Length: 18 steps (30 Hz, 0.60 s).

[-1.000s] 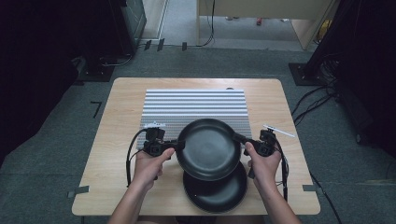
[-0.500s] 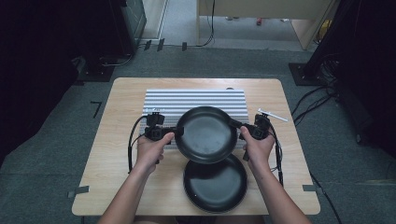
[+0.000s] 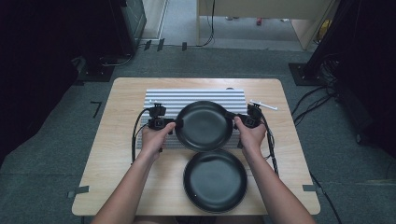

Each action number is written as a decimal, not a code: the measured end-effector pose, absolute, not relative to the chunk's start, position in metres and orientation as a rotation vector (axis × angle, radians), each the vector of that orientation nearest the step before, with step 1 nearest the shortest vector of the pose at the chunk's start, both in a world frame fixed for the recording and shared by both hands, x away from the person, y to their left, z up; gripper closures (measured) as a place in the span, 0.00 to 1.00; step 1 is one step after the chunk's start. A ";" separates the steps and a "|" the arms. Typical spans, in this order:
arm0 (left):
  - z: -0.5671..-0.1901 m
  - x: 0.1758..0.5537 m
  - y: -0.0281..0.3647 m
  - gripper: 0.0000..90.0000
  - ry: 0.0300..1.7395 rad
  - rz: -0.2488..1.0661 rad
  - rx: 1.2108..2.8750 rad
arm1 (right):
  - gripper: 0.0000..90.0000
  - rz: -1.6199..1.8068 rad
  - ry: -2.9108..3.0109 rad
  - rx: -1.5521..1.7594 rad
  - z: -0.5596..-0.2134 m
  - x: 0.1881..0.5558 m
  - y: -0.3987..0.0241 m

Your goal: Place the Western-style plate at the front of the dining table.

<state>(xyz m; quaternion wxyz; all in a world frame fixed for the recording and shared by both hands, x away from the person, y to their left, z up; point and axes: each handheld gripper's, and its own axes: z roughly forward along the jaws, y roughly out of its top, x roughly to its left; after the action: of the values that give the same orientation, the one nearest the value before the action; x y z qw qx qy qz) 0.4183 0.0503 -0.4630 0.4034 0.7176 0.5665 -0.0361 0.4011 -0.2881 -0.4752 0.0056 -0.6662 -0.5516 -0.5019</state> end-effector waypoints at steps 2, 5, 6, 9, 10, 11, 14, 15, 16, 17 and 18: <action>-0.464 0.422 0.051 0.80 1.440 -0.089 1.807 | 0.91 -1.571 -1.723 -2.087 -0.477 0.404 -0.287; -0.465 0.432 0.051 0.80 1.471 -0.085 1.798 | 0.91 -1.555 -1.720 -2.098 -0.481 0.413 -0.284; -0.466 0.436 0.051 0.80 1.481 -0.079 1.797 | 0.91 -1.547 -1.717 -2.109 -0.482 0.416 -0.283; -0.468 0.449 0.051 0.81 1.510 -0.065 1.799 | 0.91 -1.547 -1.688 -2.131 -0.488 0.425 -0.279; -0.468 0.452 0.050 0.81 1.517 -0.056 1.804 | 0.91 -1.528 -1.699 -2.135 -0.491 0.428 -0.278; -0.468 0.452 0.050 0.81 1.517 -0.056 1.804 | 0.91 -1.528 -1.699 -2.135 -0.491 0.428 -0.278; -0.470 0.460 0.049 0.82 1.543 -0.034 1.810 | 0.90 -1.504 -1.726 -2.155 -0.499 0.436 -0.273; -0.471 0.463 0.049 0.82 1.550 -0.033 1.807 | 0.90 -1.504 -1.726 -2.155 -0.499 0.436 -0.273; -0.475 0.468 0.049 0.82 1.566 -0.033 1.808 | 0.89 -1.499 -1.732 -2.166 -0.502 0.440 -0.271; -0.475 0.468 0.049 0.82 1.566 -0.033 1.808 | 0.89 -1.499 -1.732 -2.166 -0.502 0.440 -0.271; -0.478 0.473 0.048 0.82 1.576 -0.038 1.810 | 0.89 -1.500 -1.717 -2.180 -0.506 0.444 -0.270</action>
<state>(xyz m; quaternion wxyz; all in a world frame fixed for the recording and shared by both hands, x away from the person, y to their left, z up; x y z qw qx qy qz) 0.4728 0.0478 -0.4780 0.3621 0.7029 0.6120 -0.0148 0.4438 -0.2700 -0.5059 -0.0062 -0.6911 -0.5443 -0.4755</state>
